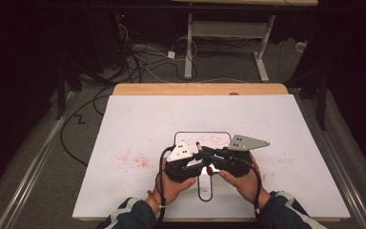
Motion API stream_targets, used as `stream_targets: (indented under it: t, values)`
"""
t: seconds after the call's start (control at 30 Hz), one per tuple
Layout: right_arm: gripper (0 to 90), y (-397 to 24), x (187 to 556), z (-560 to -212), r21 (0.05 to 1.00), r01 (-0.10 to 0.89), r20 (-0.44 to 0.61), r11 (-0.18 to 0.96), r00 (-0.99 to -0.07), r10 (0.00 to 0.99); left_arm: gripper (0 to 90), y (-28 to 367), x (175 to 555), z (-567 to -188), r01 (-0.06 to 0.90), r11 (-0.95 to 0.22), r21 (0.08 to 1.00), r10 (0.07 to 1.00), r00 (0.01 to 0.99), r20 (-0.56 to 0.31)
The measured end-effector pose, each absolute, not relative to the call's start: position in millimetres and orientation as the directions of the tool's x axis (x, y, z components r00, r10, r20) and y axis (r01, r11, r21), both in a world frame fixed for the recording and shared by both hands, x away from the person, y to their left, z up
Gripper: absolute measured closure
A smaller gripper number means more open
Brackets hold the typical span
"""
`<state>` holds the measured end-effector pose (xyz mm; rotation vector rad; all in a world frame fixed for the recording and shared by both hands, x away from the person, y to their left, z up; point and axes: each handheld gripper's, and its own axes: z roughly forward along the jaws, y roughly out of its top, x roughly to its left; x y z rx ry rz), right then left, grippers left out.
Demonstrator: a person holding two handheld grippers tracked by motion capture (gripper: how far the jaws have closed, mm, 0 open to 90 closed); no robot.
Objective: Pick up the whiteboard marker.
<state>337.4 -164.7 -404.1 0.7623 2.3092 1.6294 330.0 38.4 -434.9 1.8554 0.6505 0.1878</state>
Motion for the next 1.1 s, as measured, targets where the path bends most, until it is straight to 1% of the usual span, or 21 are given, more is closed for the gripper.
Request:
stream_targets:
  t: [0.1, 0.2, 0.23, 0.3, 0.37, 0.43, 0.47, 0.5, 0.53, 0.57, 0.67, 0.7, 0.73, 0.77, 0.8, 0.83, 0.97, 1.07, 1.1]
  values:
    - [80.1, -166, 334, -401, 0.929, 0.274, 0.109, 0.249, -0.846, 0.523, 77.7, 42, 332, -434, 0.342, -0.237, 0.909, 0.517, 0.837, -0.18]
    - [78.9, -167, 332, -400, 0.93, 0.276, 0.113, 0.244, -0.843, 0.525, 77.8, 42, 332, -432, 0.319, -0.253, 0.913, 0.519, 0.842, -0.15]
    - [76.3, -168, 332, -399, 0.93, 0.277, 0.115, 0.242, -0.843, 0.525, 77.8, 41, 332, -432, 0.317, -0.259, 0.912, 0.52, 0.842, -0.145]
    - [68.0, -170, 330, -398, 0.933, 0.275, 0.112, 0.232, -0.835, 0.538, 77.9, 43, 334, -432, 0.312, -0.268, 0.912, 0.522, 0.842, -0.134]
    - [66.5, -176, 328, -396, 0.94, 0.268, 0.113, 0.213, -0.831, 0.545, 77.8, 46, 337, -431, 0.313, -0.265, 0.912, 0.534, 0.835, -0.132]
    - [60.0, -184, 326, -393, 0.945, 0.257, 0.104, 0.202, -0.822, 0.559, 77.9, 51, 340, -430, 0.309, -0.264, 0.913, 0.545, 0.829, -0.123]
    - [57.0, -195, 323, -390, 0.947, 0.241, 0.07, 0.213, -0.801, 0.595, 77.9, 53, 342, -430, 0.31, -0.259, 0.915, 0.552, 0.825, -0.124]
    - [57.0, -195, 323, -390, 0.947, 0.241, 0.07, 0.213, -0.801, 0.595, 77.9, 55, 343, -430, 0.309, -0.258, 0.916, 0.556, 0.823, -0.121]
    - [54.8, -205, 321, -390, 0.949, 0.22, 0.032, 0.226, -0.778, 0.627, 77.9, 57, 345, -429, 0.306, -0.261, 0.915, 0.563, 0.818, -0.113]
    - [54.8, -205, 321, -390, 0.949, 0.22, 0.032, 0.226, -0.778, 0.627, 77.9, 58, 346, -429, 0.304, -0.263, 0.916, 0.57, 0.815, -0.107]
    - [50.5, -222, 319, -393, 0.941, 0.197, -0.045, 0.274, -0.731, 0.681, 77.9, 63, 350, -429, 0.296, -0.269, 0.916, 0.587, 0.805, -0.088]
    - [49.7, -230, 319, -395, 0.94, 0.19, -0.063, 0.284, -0.72, 0.691, 77.9, 60, 349, -430, 0.328, -0.188, 0.926, 0.604, 0.782, -0.154]
    - [48.7, -235, 318, -397, 0.935, 0.186, -0.086, 0.302, -0.707, 0.702, 77.9, 61, 350, -430, 0.33, -0.183, 0.926, 0.608, 0.778, -0.156]
    - [47.0, -239, 318, -399, 0.93, 0.188, -0.1, 0.314, -0.695, 0.712, 77.8, 62, 352, -430, 0.326, -0.195, 0.925, 0.613, 0.777, -0.144]
    - [45.7, -244, 317, -401, 0.924, 0.186, -0.122, 0.333, -0.684, 0.719, 77.8, 69, 356, -428, 0.289, -0.283, 0.915, 0.608, 0.791, -0.062]
    - [45.4, -249, 316, -404, 0.919, 0.184, -0.143, 0.348, -0.669, 0.73, 77.8, 69, 357, -428, 0.286, -0.285, 0.915, 0.612, 0.789, -0.056]
    - [42.9, -264, 312, -415, 0.903, 0.198, -0.171, 0.382, -0.65, 0.741, 77.9, 70, 366, -430, 0.273, -0.298, 0.915, 0.632, 0.774, -0.025]
    - [42.0, -272, 309, -424, 0.889, 0.215, -0.178, 0.405, -0.652, 0.737, 77.8, 70, 380, -434, 0.271, -0.298, 0.915, 0.654, 0.756, -0.012]
    - [41.5, -277, 308, -430, 0.881, 0.235, -0.169, 0.411, -0.654, 0.737, 77.8, 69, 384, -436, 0.268, -0.307, 0.913, 0.666, 0.746, 0.004]
